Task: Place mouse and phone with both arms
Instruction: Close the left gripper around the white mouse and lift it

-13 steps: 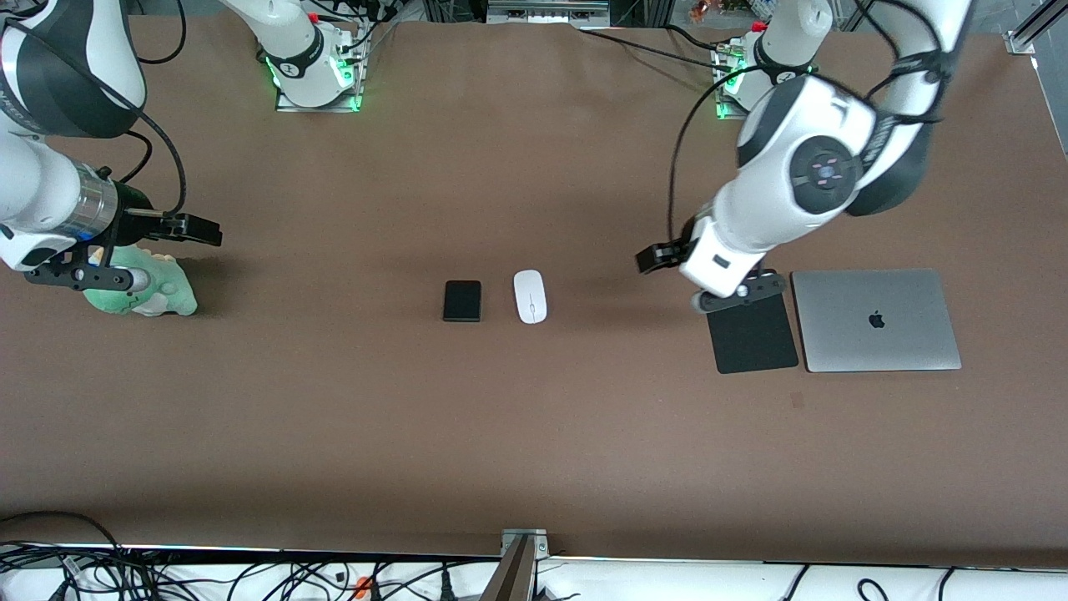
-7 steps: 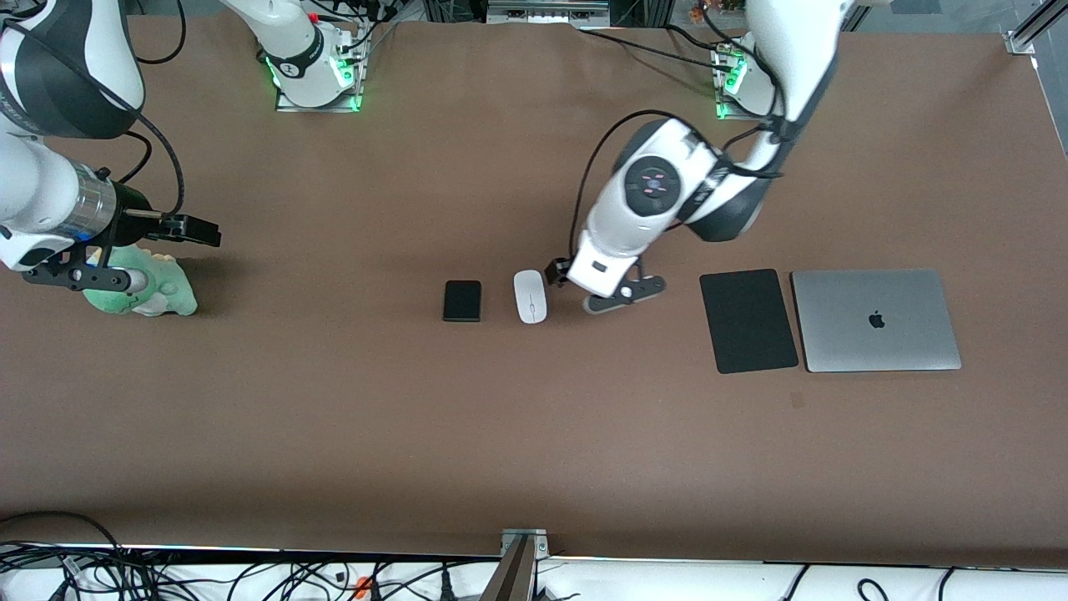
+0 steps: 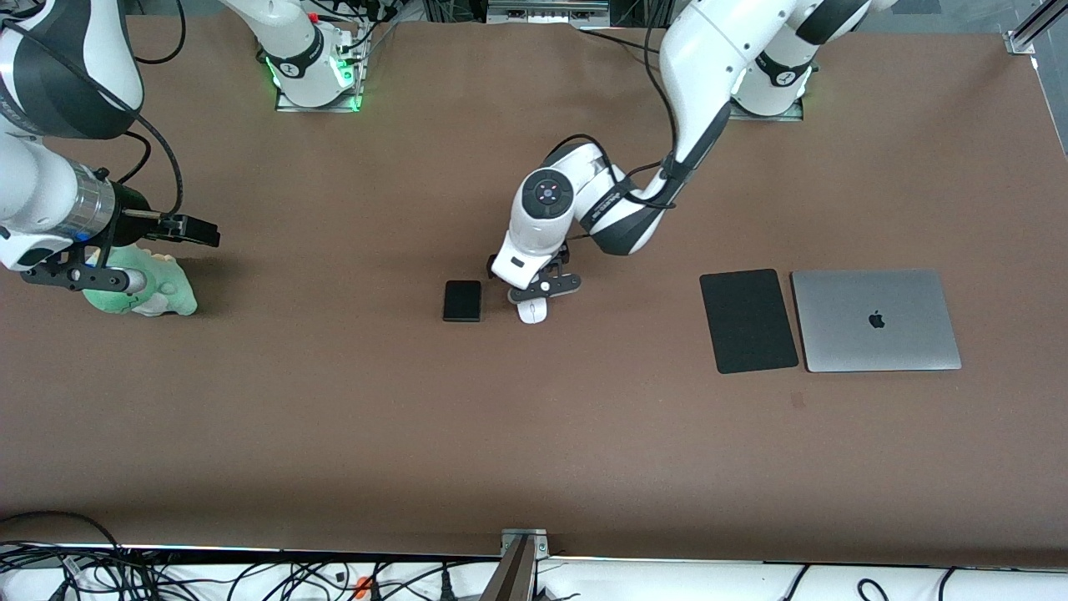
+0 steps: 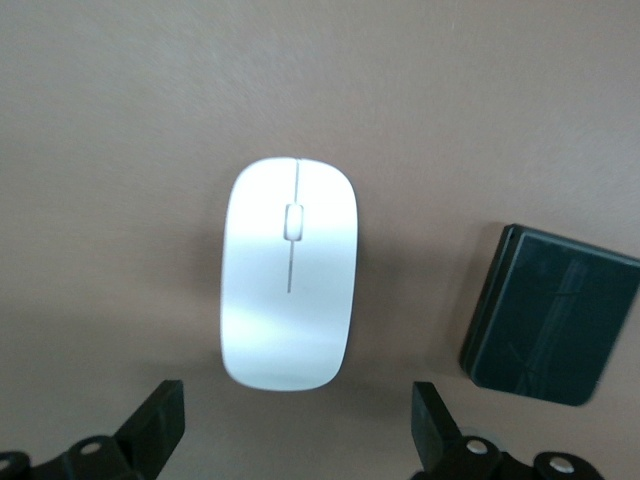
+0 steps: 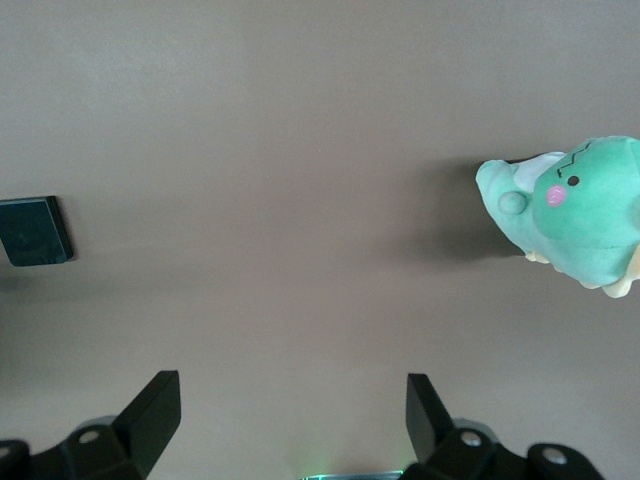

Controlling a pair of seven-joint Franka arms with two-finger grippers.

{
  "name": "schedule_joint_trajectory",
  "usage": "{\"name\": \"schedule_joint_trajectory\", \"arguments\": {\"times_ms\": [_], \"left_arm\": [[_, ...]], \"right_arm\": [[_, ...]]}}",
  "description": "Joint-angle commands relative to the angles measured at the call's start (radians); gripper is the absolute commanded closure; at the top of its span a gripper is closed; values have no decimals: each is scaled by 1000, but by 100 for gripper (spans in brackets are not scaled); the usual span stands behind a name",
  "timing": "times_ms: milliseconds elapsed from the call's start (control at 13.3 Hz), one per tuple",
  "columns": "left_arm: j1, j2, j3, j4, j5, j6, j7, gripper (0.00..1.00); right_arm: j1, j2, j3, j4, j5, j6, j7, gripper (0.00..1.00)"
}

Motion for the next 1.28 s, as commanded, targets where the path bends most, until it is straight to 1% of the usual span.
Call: {"name": "schedule_joint_trajectory", "arguments": {"times_ms": [0,75,225,676,751,901,1051,1202], "left_arm": [[-65,46,73,61,27,-1,4,0],[-65,53,73,59,40,20,26,0],[-65,58,73,58,72,24,33,0],[-65,73,74,57,75,25,43,0],[-65,75,74,58,75,25,43,8],[-62,73,74,58,75,25,49,43],[-53,67,74,58,75,24,122,63],[-33,55,74,58,75,19,145,70]], "right_arm": [[-4,3,1,10,4,-4,13,0],[-4,3,3,11,4,-2,13,0],[-4,3,1,10,4,-2,13,0],[-4,9,3,10,8,1,15,0],[-4,9,3,10,8,1,15,0],[-4,9,3,10,8,1,15,0],[-2,9,3,10,8,1,15,0],[0,10,3,10,8,1,15,0]]}}
